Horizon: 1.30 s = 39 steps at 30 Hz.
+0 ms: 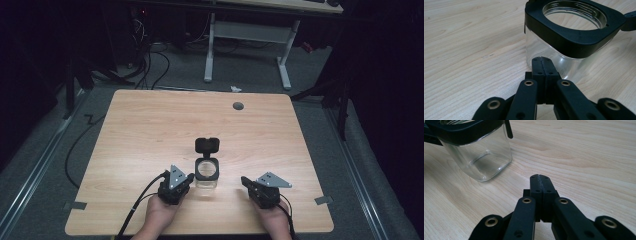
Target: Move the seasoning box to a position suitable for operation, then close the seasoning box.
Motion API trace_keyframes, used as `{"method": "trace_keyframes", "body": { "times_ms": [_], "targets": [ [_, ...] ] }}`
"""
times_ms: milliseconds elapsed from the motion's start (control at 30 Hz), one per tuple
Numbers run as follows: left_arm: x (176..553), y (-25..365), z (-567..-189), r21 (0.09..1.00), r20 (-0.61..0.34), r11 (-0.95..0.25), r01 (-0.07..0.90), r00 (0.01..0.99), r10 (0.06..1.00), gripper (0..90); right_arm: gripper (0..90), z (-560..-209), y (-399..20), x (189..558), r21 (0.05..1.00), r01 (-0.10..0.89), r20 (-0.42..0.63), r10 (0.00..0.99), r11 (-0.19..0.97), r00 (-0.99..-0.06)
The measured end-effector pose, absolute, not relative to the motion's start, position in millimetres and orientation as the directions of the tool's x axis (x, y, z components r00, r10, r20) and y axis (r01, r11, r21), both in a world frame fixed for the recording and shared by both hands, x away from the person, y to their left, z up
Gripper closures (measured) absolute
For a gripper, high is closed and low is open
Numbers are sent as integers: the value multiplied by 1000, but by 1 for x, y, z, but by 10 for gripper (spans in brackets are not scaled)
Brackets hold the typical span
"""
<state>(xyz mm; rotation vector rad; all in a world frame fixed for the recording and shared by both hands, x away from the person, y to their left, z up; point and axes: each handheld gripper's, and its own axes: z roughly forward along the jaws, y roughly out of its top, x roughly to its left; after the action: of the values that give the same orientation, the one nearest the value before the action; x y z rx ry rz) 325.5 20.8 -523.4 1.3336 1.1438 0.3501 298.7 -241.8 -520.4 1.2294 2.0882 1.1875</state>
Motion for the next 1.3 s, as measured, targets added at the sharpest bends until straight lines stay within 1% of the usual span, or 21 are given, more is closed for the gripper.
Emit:
{"method": "trace_keyframes", "body": {
  "times_ms": [167, 200, 233, 333, 400, 467, 567, 667, 700, 733, 800, 833, 900, 1033, 1200, 1300],
  "targets": [
    [320, 27, -523, 876, -449, 281, 392, 451, 772, 866, 900, -520, -242, 298, 846, 482, 56, 861, 228, -506],
    [315, 31, -522, 866, -466, 293, 404, 444, 765, 842, 900, -519, -242, 298, 850, 477, 59, 861, 222, -506],
    [312, 32, -521, 863, -472, 296, 409, 444, 762, 836, 900, -518, -241, 298, 851, 476, 58, 862, 222, -504],
    [301, 30, -521, 861, -474, 288, 420, 455, 754, 838, 900, -517, -238, 301, 852, 477, 67, 859, 215, -507],
    [297, 29, -521, 863, -471, 284, 418, 462, 752, 859, 900, -515, -236, 303, 852, 472, 54, 860, 225, -507],
    [294, 27, -522, 855, -485, 290, 430, 465, 741, 900, 900, -508, -232, 311, 861, 453, 34, 860, 233, -509],
    [293, 14, -526, 843, -500, 275, 463, 481, 720, 900, 900, -498, -224, 324, 866, 436, 15, 857, 247, -516],
    [293, 5, -525, 844, -499, 266, 465, 501, 707, 900, 900, -488, -218, 343, 871, 427, 16, 855, 242, -518],
    [293, 5, -525, 844, -499, 266, 465, 501, 707, 900, 900, -488, -218, 343, 871, 427, 16, 855, 242, -518],
    [294, 0, -525, 845, -498, 263, 465, 507, 704, 900, 900, -481, -215, 357, 874, 424, 18, 857, 237, -514],
    [295, -2, -525, 846, -496, 259, 467, 510, 703, 900, 900, -474, -211, 370, 874, 429, 26, 860, 228, -509],
    [295, -2, -525, 846, -496, 259, 467, 510, 703, 900, 900, -474, -211, 370, 874, 429, 26, 860, 228, -509],
    [296, -3, -525, 844, -502, 266, 466, 510, 699, 900, 900, -466, -204, 386, 877, 422, 23, 855, 231, -518],
    [298, -4, -526, 847, -496, 260, 463, 514, 700, 900, 900, -460, -196, 398, 882, 407, 20, 844, 237, -536],
    [298, -5, -527, 844, -498, 257, 471, 509, 702, 900, 900, -455, -189, 404, 884, 407, 36, 834, 230, -550],
    [299, -6, -528, 848, -493, 254, 466, 514, 702, 900, 900, -449, -182, 406, 889, 382, 17, 817, 251, -576]
  ]
}}
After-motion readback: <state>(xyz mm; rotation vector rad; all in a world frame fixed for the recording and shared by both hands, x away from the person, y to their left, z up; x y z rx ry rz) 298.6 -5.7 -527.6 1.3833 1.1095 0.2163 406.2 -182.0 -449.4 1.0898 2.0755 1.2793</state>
